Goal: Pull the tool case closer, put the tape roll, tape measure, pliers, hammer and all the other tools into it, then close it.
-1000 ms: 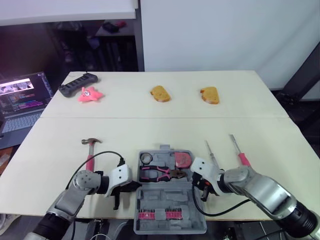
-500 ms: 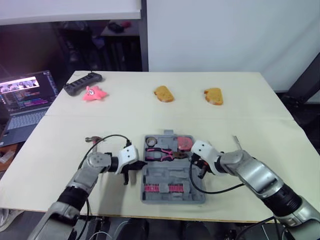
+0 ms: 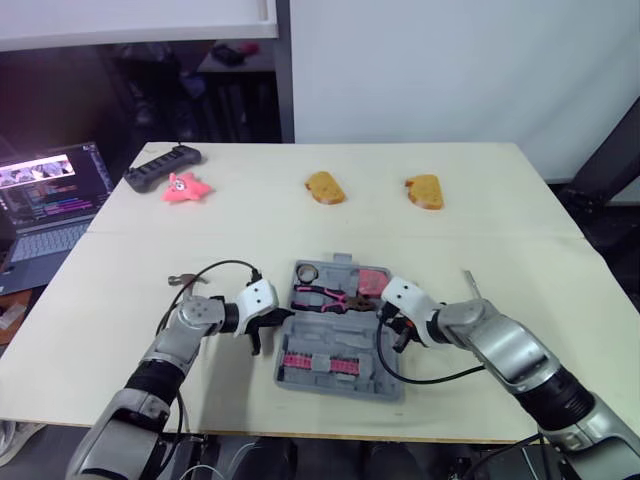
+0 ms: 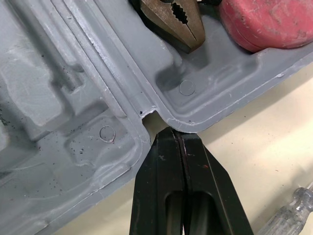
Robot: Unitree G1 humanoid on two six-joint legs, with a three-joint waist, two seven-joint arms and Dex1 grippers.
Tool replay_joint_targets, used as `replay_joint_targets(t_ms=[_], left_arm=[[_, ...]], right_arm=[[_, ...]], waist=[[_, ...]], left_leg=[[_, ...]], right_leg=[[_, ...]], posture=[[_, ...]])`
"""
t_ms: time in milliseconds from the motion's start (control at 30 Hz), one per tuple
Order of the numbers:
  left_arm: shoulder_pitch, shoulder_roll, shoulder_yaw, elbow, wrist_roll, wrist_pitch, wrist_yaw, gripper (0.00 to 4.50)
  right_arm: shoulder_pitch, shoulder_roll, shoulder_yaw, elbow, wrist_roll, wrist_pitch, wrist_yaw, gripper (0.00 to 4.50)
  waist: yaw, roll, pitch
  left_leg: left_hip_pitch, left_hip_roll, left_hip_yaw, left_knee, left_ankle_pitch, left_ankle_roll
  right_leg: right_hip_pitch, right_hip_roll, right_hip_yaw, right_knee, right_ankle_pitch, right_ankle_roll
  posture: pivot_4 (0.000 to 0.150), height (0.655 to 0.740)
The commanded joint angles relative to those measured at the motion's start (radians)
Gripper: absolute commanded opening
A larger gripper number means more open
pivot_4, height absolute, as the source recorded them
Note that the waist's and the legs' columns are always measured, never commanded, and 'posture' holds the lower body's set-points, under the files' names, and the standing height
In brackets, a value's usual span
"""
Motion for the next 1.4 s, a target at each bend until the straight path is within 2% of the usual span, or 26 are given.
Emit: replay_joint_targets(t_ms=[33,267,633,1033,1400], left_arm=[[0.037,-0.009,-0.021,-0.053,-0.001,0.023,-0.004,0.07],[0.108,0.017,-0.002,-0.147,-0.013,0.079,0.005,0.07],[0.190,0.059,0.016,-0.253,-0.029,0.144,0.010,0.07],[0.202,0.072,0.005,-0.288,-0.037,0.172,-0.002,0.07],[0.203,0.060,-0.007,-0.306,-0.036,0.183,-0.002,0.07]], right_arm=[[-0.010,0.034,0.008,-0.043,0.011,-0.031,0.013,0.00],[-0.005,0.061,0.022,-0.074,0.006,-0.006,0.009,0.00],[0.006,0.085,0.030,-0.099,-0.002,0.018,-0.004,0.00],[0.033,0.081,0.025,-0.133,-0.007,0.045,-0.021,0.00],[0.005,0.096,0.012,-0.081,-0.027,0.008,-0.043,0.00]], waist=[[-0.001,0.000,0.000],[-0.022,0.000,0.000],[-0.024,0.000,0.000],[-0.021,0.000,0.000],[-0.022,0.000,0.000]], left_leg=[[0.000,0.000,0.000,0.000,0.000,0.000],[0.000,0.000,0.000,-0.001,0.000,0.000],[0.000,0.002,0.001,-0.002,0.000,0.000],[-0.001,0.002,0.001,-0.002,0.000,0.000],[-0.001,0.002,0.001,-0.002,0.000,0.000]], right_leg=[[0.000,0.000,0.000,0.000,0.000,0.000],[-0.001,0.000,0.001,0.000,0.000,0.000],[-0.003,0.001,0.002,0.000,0.000,0.000],[-0.003,0.001,0.002,0.000,0.000,0.000],[-0.003,0.001,0.002,0.000,0.000,0.000]], posture=[[0.150,0.7400],[0.150,0.7400],[0.150,0.7400],[0.150,0.7400],[0.150,0.7400]])
